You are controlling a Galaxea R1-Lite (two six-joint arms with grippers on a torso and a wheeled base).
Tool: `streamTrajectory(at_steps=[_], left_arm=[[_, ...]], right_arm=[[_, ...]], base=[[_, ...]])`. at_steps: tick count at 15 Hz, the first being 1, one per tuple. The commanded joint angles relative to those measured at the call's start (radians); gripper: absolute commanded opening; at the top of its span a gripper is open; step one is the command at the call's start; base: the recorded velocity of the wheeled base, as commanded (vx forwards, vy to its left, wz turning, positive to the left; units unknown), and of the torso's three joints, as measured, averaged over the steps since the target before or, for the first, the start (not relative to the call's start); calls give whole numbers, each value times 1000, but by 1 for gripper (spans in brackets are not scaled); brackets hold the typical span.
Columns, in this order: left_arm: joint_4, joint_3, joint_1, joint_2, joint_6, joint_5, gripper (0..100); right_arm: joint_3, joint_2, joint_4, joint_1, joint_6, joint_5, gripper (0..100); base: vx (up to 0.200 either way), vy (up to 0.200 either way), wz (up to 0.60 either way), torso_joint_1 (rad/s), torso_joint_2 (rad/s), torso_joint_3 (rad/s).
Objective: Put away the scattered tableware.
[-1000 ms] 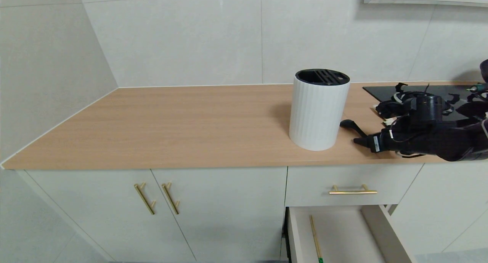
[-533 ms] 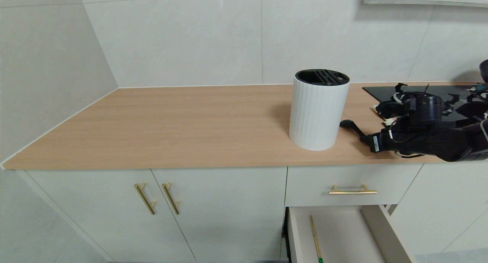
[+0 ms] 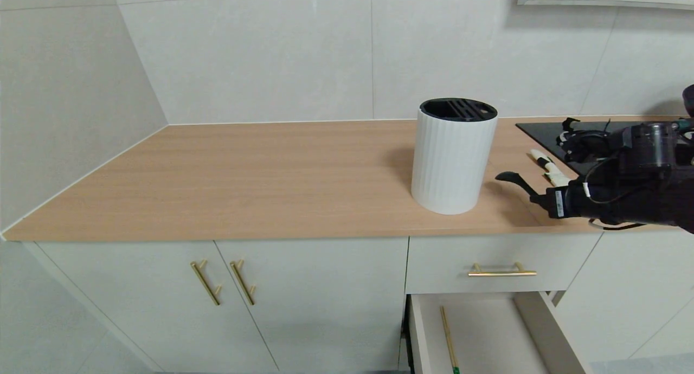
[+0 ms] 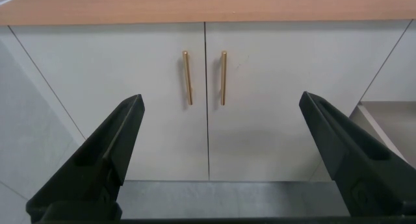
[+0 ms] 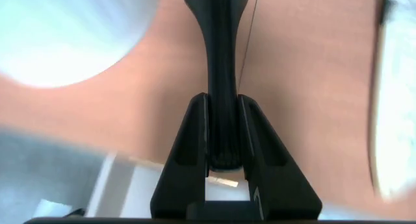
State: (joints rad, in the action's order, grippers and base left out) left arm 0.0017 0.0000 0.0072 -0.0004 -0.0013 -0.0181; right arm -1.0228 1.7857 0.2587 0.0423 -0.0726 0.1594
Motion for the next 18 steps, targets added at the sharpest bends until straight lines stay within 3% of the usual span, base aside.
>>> streamTrajectory(at_steps=[1, 5, 10, 15, 18], left_arm=[[0, 0, 0, 0, 0, 0, 100], [0, 0, 0, 0, 0, 0, 100], [0, 0, 0, 0, 0, 0, 100], [0, 0, 0, 0, 0, 0, 100], [0, 0, 0, 0, 0, 0, 100]], right_arm=[[147, -163, 5, 1, 19, 2, 0], [360, -315, 8, 11, -23, 14, 0], [606, -440, 8, 197, -90, 75, 0], [624, -221, 11, 197, -118, 72, 0], [632, -57, 148, 189, -108, 9, 0]], base=[[0, 0, 0, 0, 0, 0], [0, 0, 0, 0, 0, 0], [0, 0, 0, 0, 0, 0], [0, 0, 0, 0, 0, 0], [0, 0, 0, 0, 0, 0]])
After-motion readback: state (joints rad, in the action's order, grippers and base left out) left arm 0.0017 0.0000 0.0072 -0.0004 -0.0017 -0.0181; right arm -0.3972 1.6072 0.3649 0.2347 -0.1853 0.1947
